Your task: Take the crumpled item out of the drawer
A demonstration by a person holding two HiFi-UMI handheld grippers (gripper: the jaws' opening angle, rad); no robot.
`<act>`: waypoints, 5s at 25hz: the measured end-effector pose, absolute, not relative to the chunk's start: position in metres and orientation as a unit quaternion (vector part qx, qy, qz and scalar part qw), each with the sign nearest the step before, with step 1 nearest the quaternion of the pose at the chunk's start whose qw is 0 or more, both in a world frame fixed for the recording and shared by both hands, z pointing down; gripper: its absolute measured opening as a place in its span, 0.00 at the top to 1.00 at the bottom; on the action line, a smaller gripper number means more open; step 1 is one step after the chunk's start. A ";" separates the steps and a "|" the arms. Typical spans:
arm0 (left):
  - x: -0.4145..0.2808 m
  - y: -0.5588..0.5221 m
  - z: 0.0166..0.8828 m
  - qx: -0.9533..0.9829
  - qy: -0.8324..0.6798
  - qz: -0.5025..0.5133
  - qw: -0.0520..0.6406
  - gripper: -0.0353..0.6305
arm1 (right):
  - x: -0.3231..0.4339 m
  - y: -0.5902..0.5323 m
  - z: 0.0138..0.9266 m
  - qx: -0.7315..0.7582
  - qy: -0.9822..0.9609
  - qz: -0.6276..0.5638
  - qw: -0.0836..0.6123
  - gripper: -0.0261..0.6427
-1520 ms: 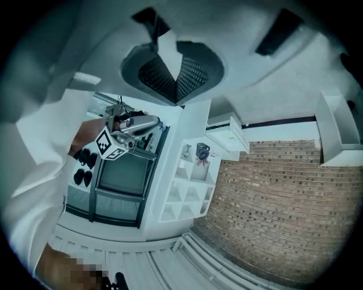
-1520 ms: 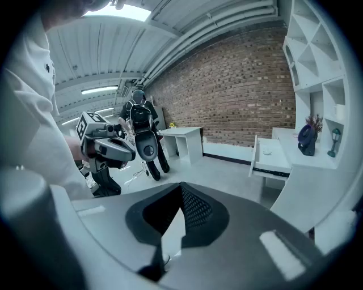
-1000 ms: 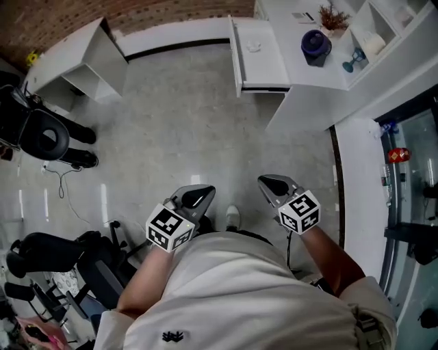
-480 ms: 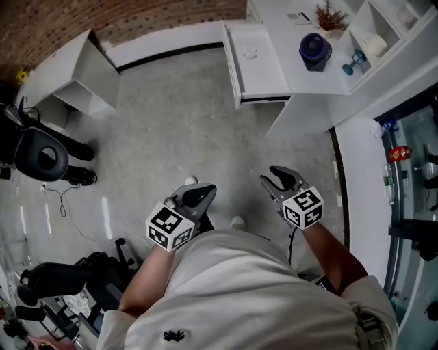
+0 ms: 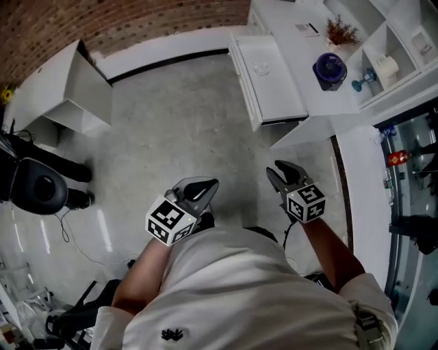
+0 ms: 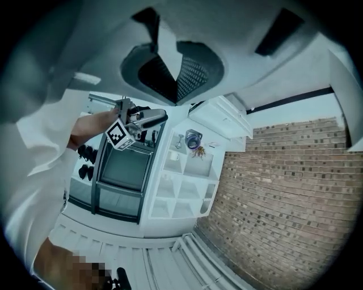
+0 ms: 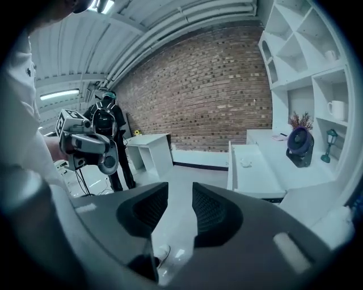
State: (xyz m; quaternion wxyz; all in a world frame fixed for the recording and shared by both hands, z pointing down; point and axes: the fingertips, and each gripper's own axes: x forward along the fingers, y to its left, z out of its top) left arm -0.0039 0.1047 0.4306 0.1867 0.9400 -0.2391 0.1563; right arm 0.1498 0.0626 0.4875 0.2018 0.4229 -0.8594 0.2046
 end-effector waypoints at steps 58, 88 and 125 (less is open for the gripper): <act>-0.011 -0.308 0.480 0.844 -0.396 0.227 0.281 0.94 | 0.272 -0.542 0.806 0.517 -0.704 0.383 0.301 0.67; -0.034 -0.267 0.452 0.879 -0.376 0.170 0.238 0.94 | 0.253 -0.493 0.701 0.495 -0.753 0.288 0.325 0.84; -0.159 -0.022 0.440 0.907 -0.343 0.120 0.214 0.94 | 0.054 -0.162 0.469 0.407 -0.861 0.175 0.248 0.84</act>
